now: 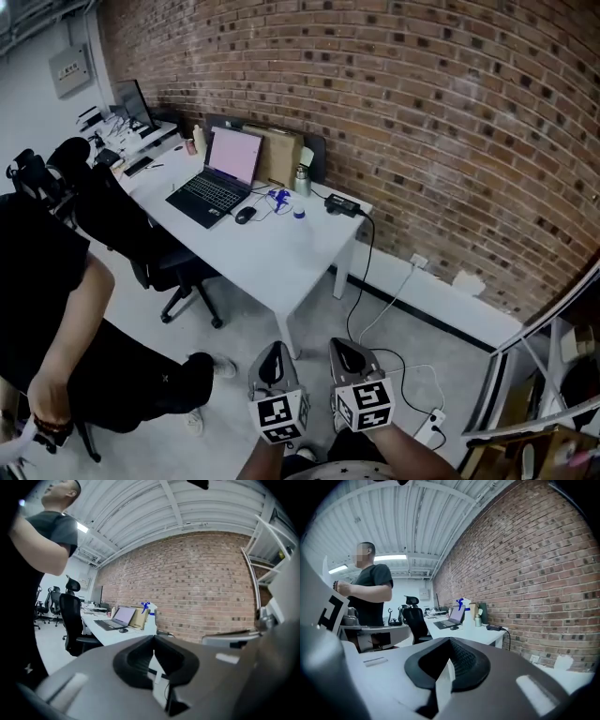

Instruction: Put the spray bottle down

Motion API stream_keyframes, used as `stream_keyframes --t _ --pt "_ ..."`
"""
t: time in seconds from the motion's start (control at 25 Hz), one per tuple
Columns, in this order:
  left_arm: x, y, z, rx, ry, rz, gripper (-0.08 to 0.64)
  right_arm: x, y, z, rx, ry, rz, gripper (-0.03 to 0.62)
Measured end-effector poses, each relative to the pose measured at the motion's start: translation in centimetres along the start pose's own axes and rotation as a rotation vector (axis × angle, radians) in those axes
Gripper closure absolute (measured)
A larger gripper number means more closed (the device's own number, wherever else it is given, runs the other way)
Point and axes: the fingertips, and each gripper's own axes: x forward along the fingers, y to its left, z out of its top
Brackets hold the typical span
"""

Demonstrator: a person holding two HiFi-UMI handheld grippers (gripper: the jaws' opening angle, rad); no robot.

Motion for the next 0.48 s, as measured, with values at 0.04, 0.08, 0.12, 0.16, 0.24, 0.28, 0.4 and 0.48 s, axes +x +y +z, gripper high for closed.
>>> stream_keyframes --t 0.04,0.08,0.12,0.16,0.24,0.28,0.4,0.48 --pt "-0.3 0.2 0.0 0.001 0.001 0.0 0.552 -0.1 0.3 0.0 -0.003 -0.003 -0.001 0.594" --pt "-0.6 0.4 0.0 0.001 0.0 -0.001 0.552 -0.3 0.6 0.0 -0.005 -0.006 -0.002 0.595" --pt "-0.9 0.5 0.1 0.001 -0.002 -0.003 0.552 -0.4 0.9 0.1 -0.006 -0.01 -0.004 0.594" --pt "-1.1 0.7 0.1 0.002 -0.003 -0.005 0.552 -0.5 1.2 0.2 -0.006 -0.013 -0.004 0.594" --pt "-1.6 0.9 0.2 0.007 -0.006 -0.009 0.552 -0.7 1.8 0.3 -0.005 -0.02 -0.003 0.594" --pt "-1.8 1.0 0.2 0.01 -0.006 -0.011 0.552 -0.8 2.1 0.3 -0.004 -0.022 -0.001 0.594" --pt "-2.5 1.4 0.2 0.008 -0.002 -0.009 0.552 -1.2 3.0 0.4 -0.008 -0.024 0.008 0.595" --pt "-2.9 1.7 0.2 0.005 -0.002 -0.007 0.552 -1.4 3.7 0.4 -0.013 -0.024 0.015 0.594"
